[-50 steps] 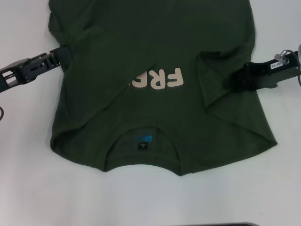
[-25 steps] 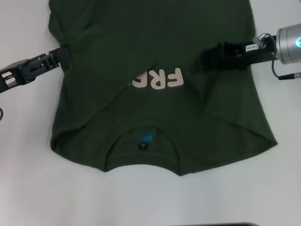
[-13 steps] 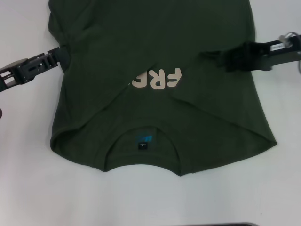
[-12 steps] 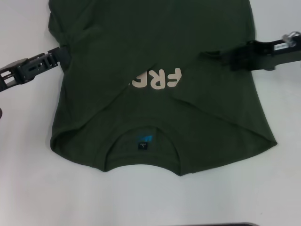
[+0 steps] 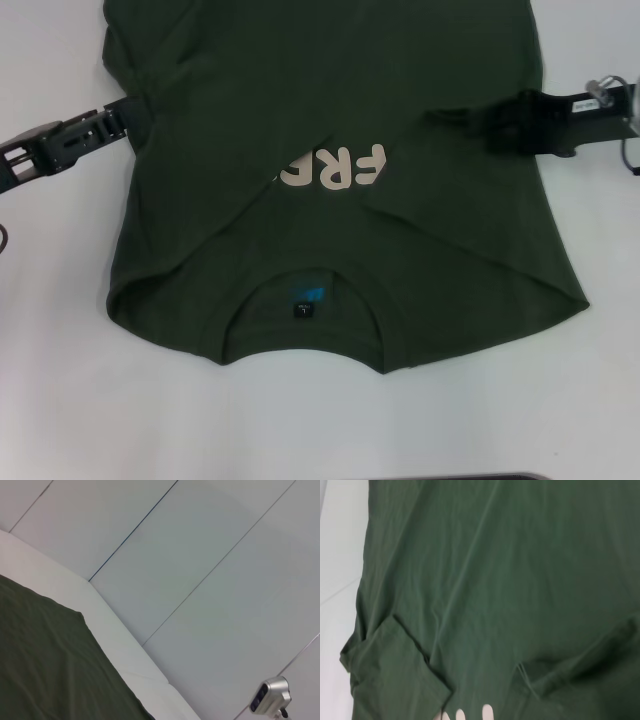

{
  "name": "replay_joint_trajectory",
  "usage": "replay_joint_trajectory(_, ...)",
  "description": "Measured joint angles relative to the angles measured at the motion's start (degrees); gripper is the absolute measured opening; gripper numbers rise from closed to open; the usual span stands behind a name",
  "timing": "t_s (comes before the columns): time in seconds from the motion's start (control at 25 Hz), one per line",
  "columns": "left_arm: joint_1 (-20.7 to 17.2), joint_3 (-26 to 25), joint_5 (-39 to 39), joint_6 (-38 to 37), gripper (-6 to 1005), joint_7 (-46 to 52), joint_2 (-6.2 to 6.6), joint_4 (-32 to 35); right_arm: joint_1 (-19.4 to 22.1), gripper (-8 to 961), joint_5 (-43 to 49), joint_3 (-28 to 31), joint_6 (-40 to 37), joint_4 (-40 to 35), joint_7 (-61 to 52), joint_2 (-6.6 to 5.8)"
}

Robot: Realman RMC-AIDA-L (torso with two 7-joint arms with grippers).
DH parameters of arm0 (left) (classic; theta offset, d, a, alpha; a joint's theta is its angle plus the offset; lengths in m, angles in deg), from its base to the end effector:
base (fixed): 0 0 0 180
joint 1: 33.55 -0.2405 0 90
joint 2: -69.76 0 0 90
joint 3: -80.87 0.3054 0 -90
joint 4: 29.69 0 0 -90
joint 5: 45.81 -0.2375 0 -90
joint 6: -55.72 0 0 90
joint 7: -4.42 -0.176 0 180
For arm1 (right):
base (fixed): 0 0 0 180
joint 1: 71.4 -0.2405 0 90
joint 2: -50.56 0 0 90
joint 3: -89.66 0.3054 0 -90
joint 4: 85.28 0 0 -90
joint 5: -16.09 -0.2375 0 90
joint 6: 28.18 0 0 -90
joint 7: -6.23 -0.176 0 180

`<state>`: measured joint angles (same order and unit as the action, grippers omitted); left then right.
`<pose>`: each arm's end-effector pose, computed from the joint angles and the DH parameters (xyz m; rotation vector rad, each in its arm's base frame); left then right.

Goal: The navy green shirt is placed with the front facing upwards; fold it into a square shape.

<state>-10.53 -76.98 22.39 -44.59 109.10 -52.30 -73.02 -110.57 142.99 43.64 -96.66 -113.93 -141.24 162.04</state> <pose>-0.3305 0.3410 -0.0017 -2.3323 -1.2868 -1.1518 0.3463 0.4538 -0.0355 -1.9803 1.9902 0.3836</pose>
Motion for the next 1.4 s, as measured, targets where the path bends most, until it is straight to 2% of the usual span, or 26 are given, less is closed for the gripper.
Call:
replay_joint_trajectory(0.2, 0.0, 0.0, 0.0, 0.1, 582, 0.0, -0.09, 0.0, -0.6, 424, -0.3, 0.0, 5.4, 0.0, 0.5, 2.18)
replay_joint_trajectory(0.6, -0.1, 0.0, 0.0, 0.1, 583, 0.0, -0.17, 0.0, -1.9, 420, -0.9, 0.1, 13.8, -0.3, 2.0, 4.08)
replay_joint_trajectory(0.72, -0.1, 0.0, 0.0, 0.1, 583, 0.0, -0.19, 0.0, -1.5, 418, -5.9, 0.1, 18.2, -0.2, 5.6, 4.64)
replay_joint_trajectory(0.84, 0.1, 0.0, 0.0, 0.1, 583, 0.0, -0.19, 0.0, -0.4, 417, -13.6, 0.1, 19.0, -0.2, 12.4, 4.99)
replay_joint_trajectory(0.92, 0.1, 0.0, 0.0, -0.1, 582, 0.0, -0.19, 0.0, 0.2, 416, -17.2, 0.1, 16.8, -0.5, 16.3, 4.59)
replay_joint_trajectory(1.2, 0.4, 0.1, 0.1, -0.7, 582, 0.1, 0.32, 0.0, 2.9, 421, -22.9, 1.8, 5.5, -2.2, 26.8, 1.64)
replay_joint_trajectory(1.32, 0.4, 0.4, 0.3, -1.5, 582, 0.1, 1.19, 0.0, 4.3, 423, -24.2, 3.4, 0.7, -1.6, 32.3, 0.79)
replay_joint_trajectory(1.4, 0.7, 0.7, 0.3, -2.3, 582, 0.1, 1.78, -0.1, 5.3, 422, -22.3, 3.3, -0.3, -3.0, 32.9, 0.75)
